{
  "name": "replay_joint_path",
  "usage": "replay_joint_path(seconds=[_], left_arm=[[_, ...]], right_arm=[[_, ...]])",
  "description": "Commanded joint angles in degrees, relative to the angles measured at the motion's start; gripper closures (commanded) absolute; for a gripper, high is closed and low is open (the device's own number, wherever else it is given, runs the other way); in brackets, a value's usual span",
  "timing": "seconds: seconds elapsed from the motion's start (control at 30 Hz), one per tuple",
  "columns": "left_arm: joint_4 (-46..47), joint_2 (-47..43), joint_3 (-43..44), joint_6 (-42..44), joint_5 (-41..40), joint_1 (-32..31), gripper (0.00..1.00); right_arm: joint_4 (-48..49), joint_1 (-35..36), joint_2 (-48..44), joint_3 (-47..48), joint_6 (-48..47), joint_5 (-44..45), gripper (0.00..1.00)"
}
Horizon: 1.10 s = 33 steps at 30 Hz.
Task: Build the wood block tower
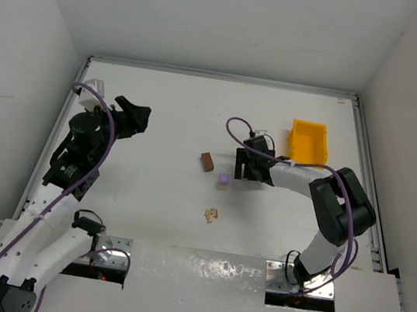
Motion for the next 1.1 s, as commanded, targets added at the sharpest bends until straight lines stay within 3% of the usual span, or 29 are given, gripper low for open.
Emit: replay_joint_path(seconds=[0.0,0.3,0.37,0.6,0.8,1.07], left_arm=[[2.3,0.3,0.3,0.2,0.6,0.4,0.33],[2.6,0.7,0.1,0.2,1.0,0.4,0.33],[2.6,0.5,0.2,0.2,1.2,0.4,0.33],[2.9,-1.3,0.1,-0.3,2.4,0.4,0.33],[3.3,-4.3,-0.1,-0.4,3.4,0.4,0.33],[3.1,-8.7,0.1,0.3,2.0,-2.6,0.33]], right_arm=[[2.5,-0.3,0.8,2.1,0.5,-1.8,0.23],[1.7,-0.4,2.0,3.1,0.0,0.4,0.36],[0.9,-0.4,1.2,3.2,-0.4,1.6,0.45],[-4.4,0.3,-10.2,3.6,-2.4,3.7,0.45],[-11.3,7.7,-18.7,5.8,-1.8,6.6,0.44],[-14.7,15.8,-18.5,8.7,3.5,8.6,0.44]])
